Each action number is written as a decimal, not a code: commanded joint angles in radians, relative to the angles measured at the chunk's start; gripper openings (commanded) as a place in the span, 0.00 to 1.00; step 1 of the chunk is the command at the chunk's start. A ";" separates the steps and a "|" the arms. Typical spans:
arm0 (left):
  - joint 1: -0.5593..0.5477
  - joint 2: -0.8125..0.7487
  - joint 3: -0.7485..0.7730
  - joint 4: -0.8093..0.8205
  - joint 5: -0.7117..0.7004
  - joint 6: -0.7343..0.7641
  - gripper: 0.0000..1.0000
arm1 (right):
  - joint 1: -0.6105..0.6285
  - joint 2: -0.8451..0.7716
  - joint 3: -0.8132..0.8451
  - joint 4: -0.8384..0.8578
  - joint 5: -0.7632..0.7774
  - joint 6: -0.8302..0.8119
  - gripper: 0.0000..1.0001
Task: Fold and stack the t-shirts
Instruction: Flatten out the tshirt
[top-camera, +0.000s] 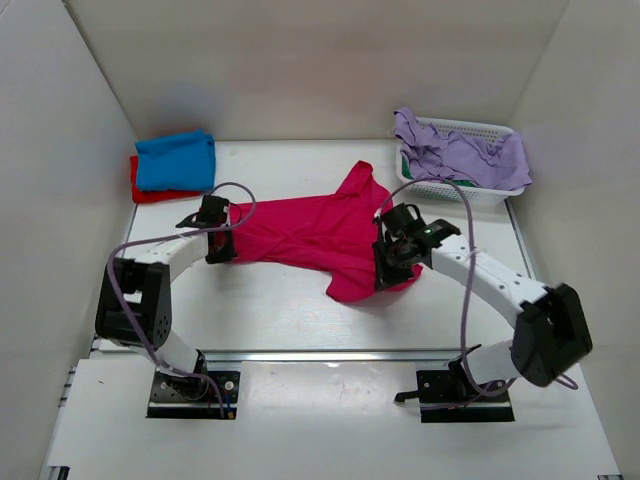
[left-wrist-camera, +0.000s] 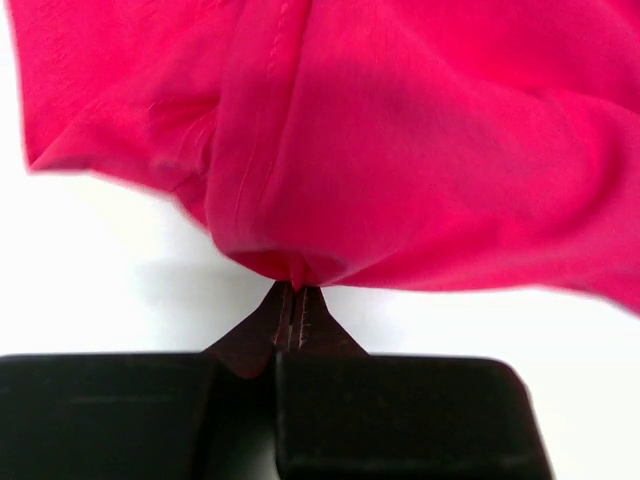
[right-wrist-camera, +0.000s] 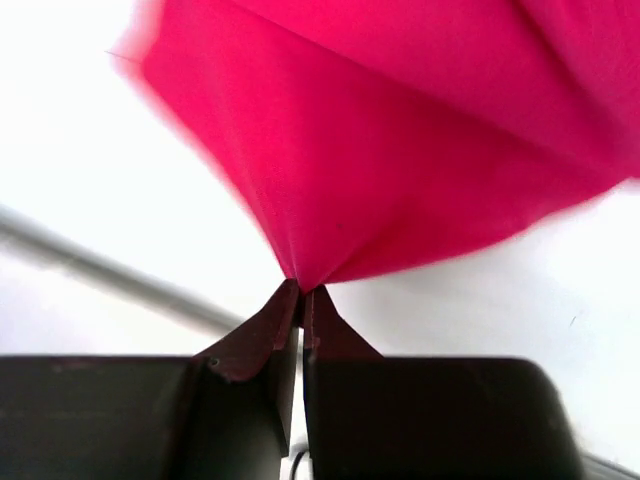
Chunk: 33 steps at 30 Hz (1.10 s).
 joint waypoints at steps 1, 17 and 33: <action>0.027 -0.132 -0.018 -0.040 0.019 0.028 0.00 | -0.014 -0.126 0.121 -0.228 -0.159 -0.078 0.00; 0.030 -0.137 0.022 -0.077 0.039 0.033 0.00 | -0.275 0.190 0.330 0.040 -0.047 -0.165 0.36; 0.020 -0.140 -0.007 -0.065 0.055 0.032 0.00 | -0.256 -0.059 -0.060 0.249 -0.027 -0.075 0.21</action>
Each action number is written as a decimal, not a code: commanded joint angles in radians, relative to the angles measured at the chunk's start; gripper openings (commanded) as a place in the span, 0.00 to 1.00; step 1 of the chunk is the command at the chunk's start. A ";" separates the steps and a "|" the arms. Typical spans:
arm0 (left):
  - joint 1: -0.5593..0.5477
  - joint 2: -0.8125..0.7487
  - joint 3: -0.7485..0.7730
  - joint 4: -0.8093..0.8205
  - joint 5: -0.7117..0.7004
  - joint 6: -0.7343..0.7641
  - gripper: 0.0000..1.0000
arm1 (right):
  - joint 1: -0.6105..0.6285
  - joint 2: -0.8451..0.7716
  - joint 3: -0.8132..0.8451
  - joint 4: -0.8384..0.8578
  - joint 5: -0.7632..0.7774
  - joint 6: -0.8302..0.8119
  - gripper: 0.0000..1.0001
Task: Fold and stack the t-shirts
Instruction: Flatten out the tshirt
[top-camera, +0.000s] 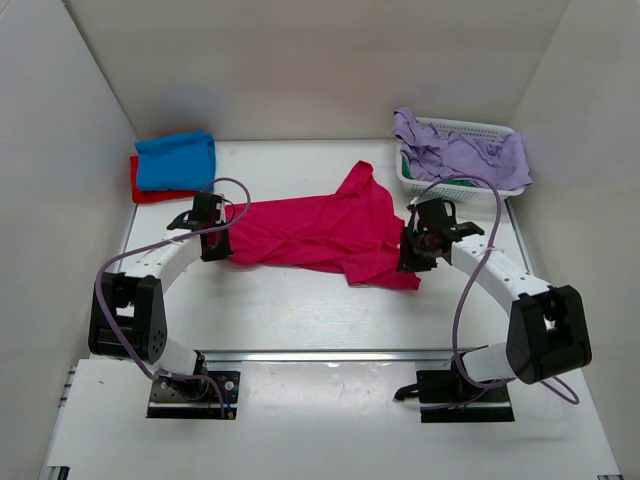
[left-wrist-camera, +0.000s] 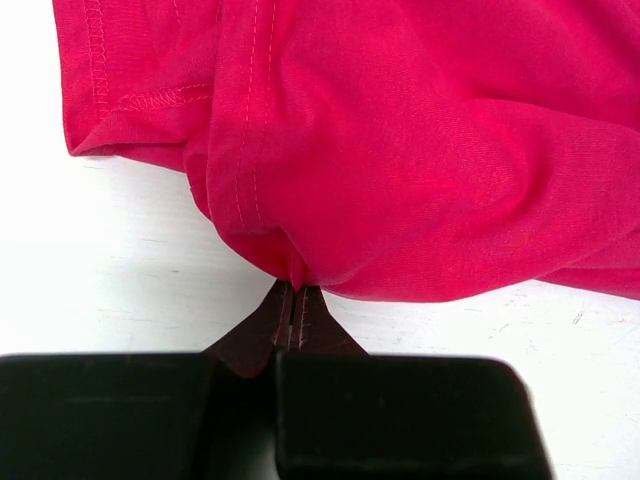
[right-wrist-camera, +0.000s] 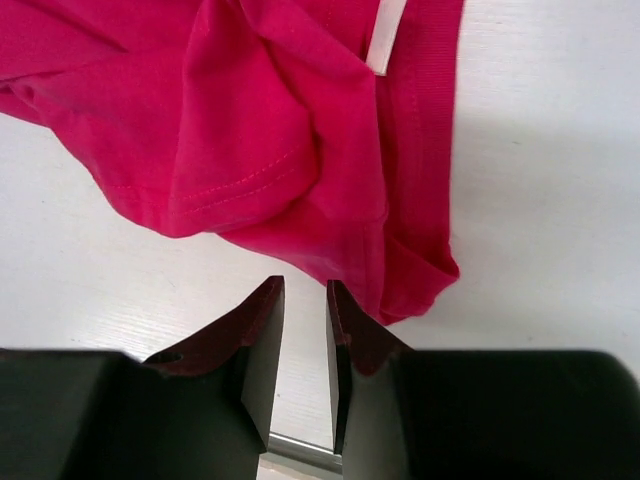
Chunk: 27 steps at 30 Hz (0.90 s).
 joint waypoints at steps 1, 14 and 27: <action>-0.005 -0.019 -0.008 0.012 0.013 0.005 0.00 | 0.017 0.017 0.004 0.118 -0.032 0.023 0.21; -0.008 -0.021 -0.019 0.015 0.018 -0.004 0.00 | 0.017 0.149 0.046 0.191 -0.036 0.017 0.26; -0.005 -0.028 -0.029 0.004 0.024 0.002 0.00 | -0.001 0.246 0.055 0.244 -0.076 0.011 0.26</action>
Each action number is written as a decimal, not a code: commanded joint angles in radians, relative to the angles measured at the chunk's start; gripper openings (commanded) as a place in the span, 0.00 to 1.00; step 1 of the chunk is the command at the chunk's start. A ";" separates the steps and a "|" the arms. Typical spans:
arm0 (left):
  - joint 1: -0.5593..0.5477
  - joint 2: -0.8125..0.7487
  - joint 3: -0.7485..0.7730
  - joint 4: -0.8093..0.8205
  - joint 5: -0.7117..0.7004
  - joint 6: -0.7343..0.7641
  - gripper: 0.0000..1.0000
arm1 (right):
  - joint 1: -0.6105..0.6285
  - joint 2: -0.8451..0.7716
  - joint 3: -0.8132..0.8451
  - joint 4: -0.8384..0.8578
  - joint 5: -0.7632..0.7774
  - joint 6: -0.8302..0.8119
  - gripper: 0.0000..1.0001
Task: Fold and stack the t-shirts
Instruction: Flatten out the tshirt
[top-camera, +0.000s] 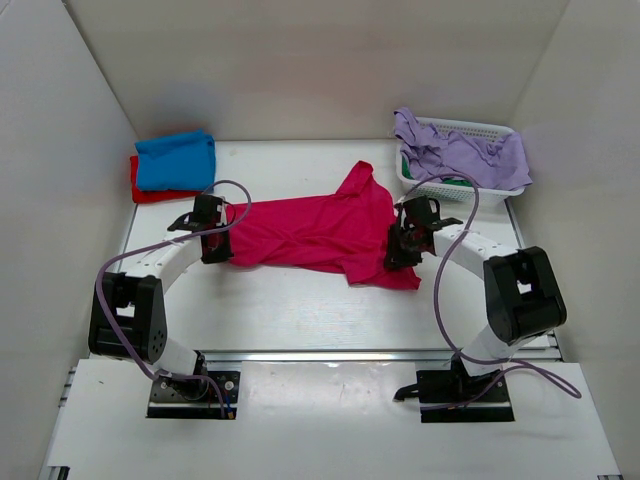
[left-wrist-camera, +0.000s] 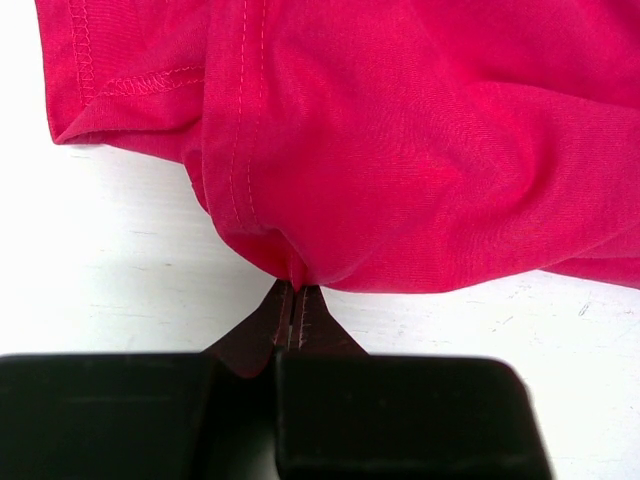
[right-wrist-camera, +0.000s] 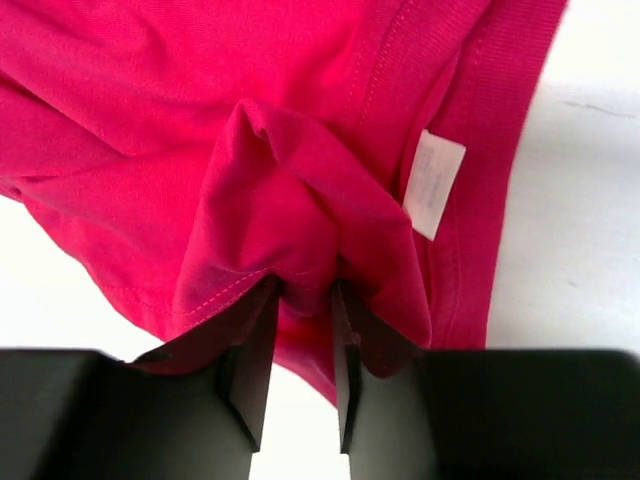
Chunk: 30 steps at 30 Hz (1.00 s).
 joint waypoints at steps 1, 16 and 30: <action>0.001 -0.033 -0.010 0.007 0.014 0.010 0.00 | -0.009 0.010 0.040 0.046 -0.030 -0.002 0.23; 0.084 -0.082 0.146 -0.132 0.066 0.022 0.00 | -0.168 -0.277 0.135 -0.388 0.012 -0.143 0.00; 0.053 -0.329 0.266 -0.301 0.142 0.003 0.00 | -0.215 -0.466 0.107 -0.594 -0.060 -0.238 0.00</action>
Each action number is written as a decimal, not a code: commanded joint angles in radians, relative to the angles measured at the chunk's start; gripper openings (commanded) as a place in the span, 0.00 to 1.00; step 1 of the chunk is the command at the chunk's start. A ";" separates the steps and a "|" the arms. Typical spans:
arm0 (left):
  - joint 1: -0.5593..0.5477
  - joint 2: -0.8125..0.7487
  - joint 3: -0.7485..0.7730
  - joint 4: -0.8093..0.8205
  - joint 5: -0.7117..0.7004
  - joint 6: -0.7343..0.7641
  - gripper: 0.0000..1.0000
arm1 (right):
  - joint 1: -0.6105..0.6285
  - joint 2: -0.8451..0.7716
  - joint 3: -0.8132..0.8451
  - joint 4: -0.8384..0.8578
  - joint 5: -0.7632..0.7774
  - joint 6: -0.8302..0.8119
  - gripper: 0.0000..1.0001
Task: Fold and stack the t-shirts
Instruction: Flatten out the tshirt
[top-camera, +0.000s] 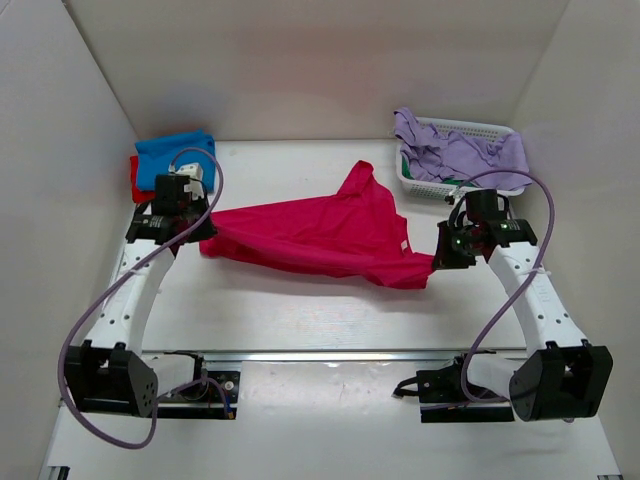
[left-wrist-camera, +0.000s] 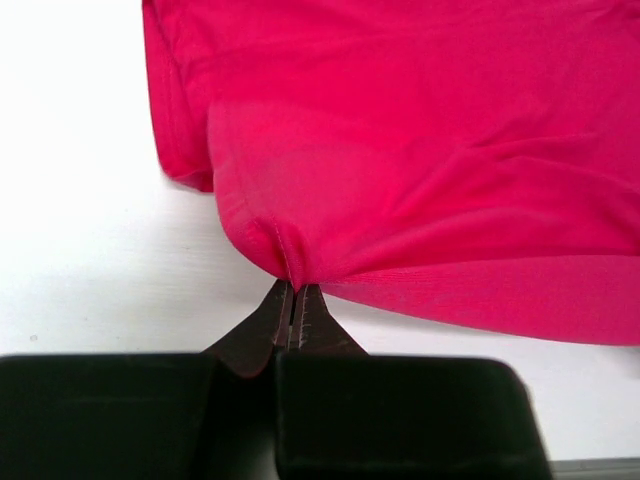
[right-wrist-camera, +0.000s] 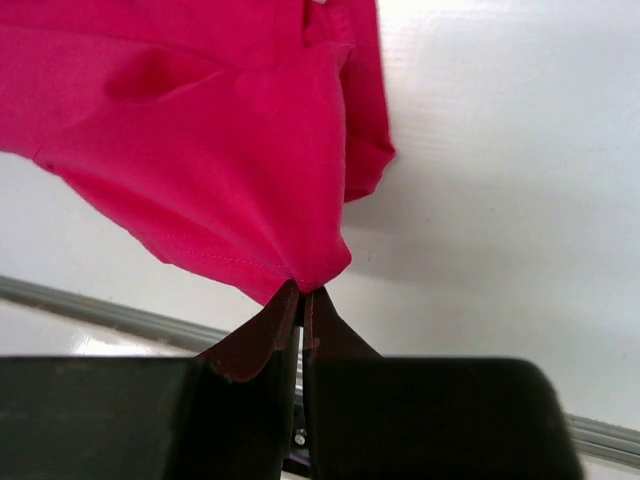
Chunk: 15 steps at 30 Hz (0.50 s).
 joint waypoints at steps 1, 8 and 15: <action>-0.008 -0.058 0.064 -0.081 0.038 0.001 0.00 | 0.020 -0.040 -0.004 -0.061 -0.042 -0.040 0.00; -0.019 0.083 0.046 0.019 0.080 -0.020 0.00 | 0.015 -0.011 -0.010 -0.025 -0.076 -0.050 0.00; -0.021 0.362 0.056 0.224 0.112 -0.091 0.00 | 0.029 0.080 -0.015 0.040 -0.083 -0.033 0.00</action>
